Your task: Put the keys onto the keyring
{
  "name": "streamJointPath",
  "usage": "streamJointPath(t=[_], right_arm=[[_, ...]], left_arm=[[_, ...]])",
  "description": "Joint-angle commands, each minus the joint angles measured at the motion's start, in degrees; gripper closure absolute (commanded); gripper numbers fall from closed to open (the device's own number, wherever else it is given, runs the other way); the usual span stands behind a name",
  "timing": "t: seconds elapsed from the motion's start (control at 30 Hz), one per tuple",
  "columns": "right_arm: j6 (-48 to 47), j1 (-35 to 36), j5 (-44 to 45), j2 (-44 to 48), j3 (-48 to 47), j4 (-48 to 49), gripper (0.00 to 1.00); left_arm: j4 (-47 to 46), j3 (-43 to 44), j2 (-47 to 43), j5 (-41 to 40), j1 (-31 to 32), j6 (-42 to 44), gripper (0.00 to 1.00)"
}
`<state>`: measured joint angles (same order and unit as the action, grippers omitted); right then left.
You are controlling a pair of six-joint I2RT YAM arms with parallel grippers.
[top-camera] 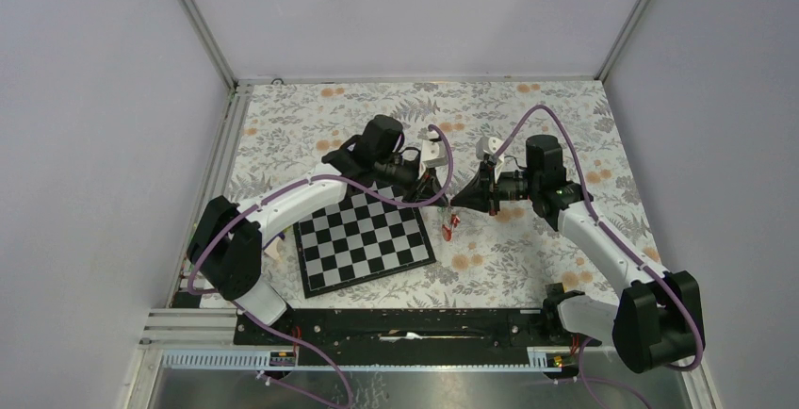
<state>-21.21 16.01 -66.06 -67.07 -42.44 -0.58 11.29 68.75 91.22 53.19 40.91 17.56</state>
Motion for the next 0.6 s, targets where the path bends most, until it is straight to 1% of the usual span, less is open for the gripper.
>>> streamJointPath(t=[0.0,0.03,0.17,0.2,0.23,0.33,0.4,0.5,0.57], right_arm=[[1.26,0.35,-1.50,2.68,0.68,4.20,1.00],[1.34,0.29,-1.30,2.85,1.06,4.57,1.00],[2.15,0.28,-0.84,3.70,1.98,6.15,1.00],[2.22,0.26,-0.74,3.85,1.97,6.27,0.98],[2.35,0.20,-0.61,3.99,1.85,6.29,0.95],[2.36,0.16,-0.02,3.96,1.51,6.04,0.87],[2.25,0.16,0.46,3.76,1.26,5.92,0.79],[1.03,0.18,1.96,3.41,-0.25,3.44,0.59],[-0.53,0.17,2.29,3.27,-1.82,1.74,0.52]], left_arm=[[-3.82,-0.86,-1.98,3.54,-0.22,-0.88,0.97],[-4.09,-1.01,-2.34,3.63,-0.21,-0.91,1.00],[-4.31,-0.96,-3.42,3.57,-0.26,-1.30,1.00],[-4.08,-0.80,-3.75,3.43,-0.22,-1.24,1.00],[-3.43,-0.45,-3.88,3.15,-0.29,-0.74,1.00],[0.63,1.39,-4.17,0.67,0.07,2.09,1.00],[5.67,3.27,-3.92,-1.26,0.48,5.82,1.00],[13.33,6.11,-3.23,-5.90,1.39,11.31,1.00],[17.79,7.93,-2.63,-8.50,2.24,14.26,1.00]])
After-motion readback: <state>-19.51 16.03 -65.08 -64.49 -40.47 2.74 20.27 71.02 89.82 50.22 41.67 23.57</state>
